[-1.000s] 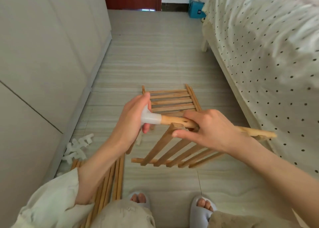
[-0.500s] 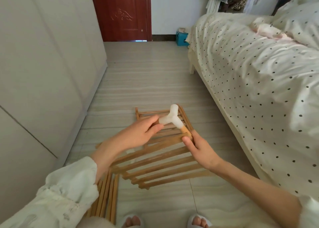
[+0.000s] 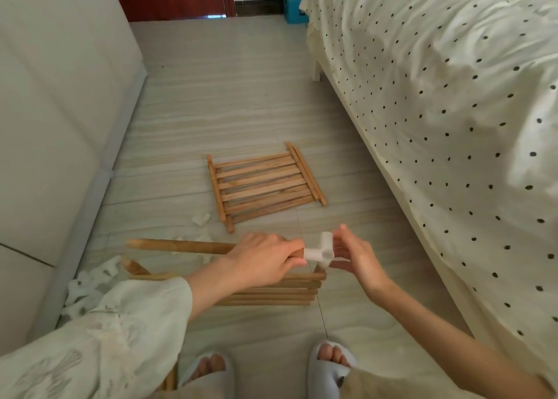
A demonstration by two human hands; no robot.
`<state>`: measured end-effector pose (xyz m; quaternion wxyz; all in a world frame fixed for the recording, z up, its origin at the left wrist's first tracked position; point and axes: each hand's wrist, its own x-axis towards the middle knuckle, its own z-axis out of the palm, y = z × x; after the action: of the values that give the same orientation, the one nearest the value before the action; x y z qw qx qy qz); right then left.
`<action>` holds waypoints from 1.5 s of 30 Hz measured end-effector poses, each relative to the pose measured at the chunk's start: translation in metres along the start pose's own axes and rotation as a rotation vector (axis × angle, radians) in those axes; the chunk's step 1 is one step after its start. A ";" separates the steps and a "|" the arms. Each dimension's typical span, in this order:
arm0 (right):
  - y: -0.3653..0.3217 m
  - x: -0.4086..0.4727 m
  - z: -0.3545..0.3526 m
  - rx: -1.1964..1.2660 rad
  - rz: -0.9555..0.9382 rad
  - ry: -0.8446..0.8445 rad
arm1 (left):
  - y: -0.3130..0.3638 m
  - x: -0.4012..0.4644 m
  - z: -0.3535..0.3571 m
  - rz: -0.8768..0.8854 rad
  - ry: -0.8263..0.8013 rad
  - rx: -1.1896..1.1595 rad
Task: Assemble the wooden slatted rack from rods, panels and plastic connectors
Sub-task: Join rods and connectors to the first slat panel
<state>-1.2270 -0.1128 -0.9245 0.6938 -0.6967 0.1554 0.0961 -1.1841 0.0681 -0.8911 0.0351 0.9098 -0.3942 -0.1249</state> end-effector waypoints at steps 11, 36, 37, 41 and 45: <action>-0.009 0.035 0.035 -0.690 0.173 0.287 | 0.007 -0.002 0.005 0.051 -0.088 -0.020; -0.007 0.008 0.026 -0.802 0.140 0.395 | 0.015 0.007 0.019 0.231 0.057 0.073; -0.012 0.011 0.029 -0.750 0.170 0.376 | 0.009 0.007 0.016 0.205 0.065 0.069; -0.032 0.009 0.025 -0.257 0.268 0.073 | -0.013 0.001 -0.007 0.072 0.126 -0.029; -0.058 -0.007 0.010 -0.458 -0.097 -0.058 | -0.027 -0.009 -0.044 -0.059 0.340 -0.444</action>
<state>-1.2128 -0.1033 -0.8678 0.5256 -0.8395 0.0760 0.1151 -1.1599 0.0919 -0.8512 0.2958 0.8989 -0.3187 -0.0546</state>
